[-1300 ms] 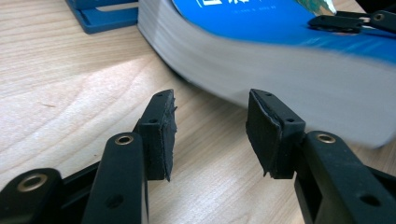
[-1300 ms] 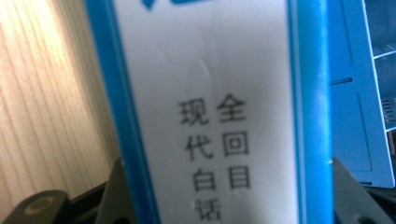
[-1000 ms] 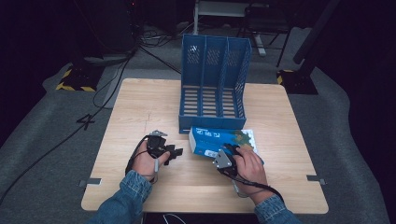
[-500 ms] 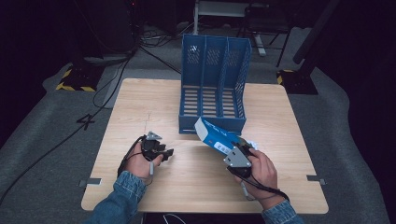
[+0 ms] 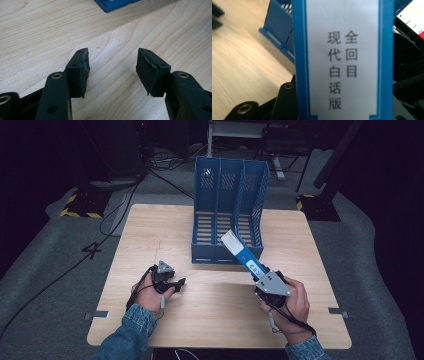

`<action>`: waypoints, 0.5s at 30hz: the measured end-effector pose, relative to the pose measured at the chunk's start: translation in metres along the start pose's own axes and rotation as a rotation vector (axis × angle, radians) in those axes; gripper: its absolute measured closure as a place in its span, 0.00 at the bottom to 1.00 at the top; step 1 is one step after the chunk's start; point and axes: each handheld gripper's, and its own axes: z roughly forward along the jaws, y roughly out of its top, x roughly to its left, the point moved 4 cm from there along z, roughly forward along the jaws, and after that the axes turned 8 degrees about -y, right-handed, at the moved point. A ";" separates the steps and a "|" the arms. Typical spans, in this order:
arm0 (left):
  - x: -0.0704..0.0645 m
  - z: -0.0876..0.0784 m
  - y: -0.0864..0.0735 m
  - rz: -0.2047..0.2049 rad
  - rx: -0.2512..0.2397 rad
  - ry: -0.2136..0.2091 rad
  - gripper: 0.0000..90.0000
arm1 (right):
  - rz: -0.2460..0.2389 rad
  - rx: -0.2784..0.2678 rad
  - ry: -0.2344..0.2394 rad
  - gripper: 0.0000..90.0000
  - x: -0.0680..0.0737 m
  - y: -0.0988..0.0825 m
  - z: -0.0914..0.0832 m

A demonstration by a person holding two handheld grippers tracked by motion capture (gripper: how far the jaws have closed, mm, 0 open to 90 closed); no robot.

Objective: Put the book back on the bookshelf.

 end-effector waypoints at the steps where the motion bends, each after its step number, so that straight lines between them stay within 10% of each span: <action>1: 0.000 0.000 0.000 -0.002 -0.004 0.000 0.49 | 0.016 -0.007 -0.002 0.69 -0.002 0.001 -0.001; 15: 0.006 -0.008 -0.007 0.030 0.020 0.106 0.43 | 0.176 -0.079 -0.074 0.69 -0.035 0.026 -0.009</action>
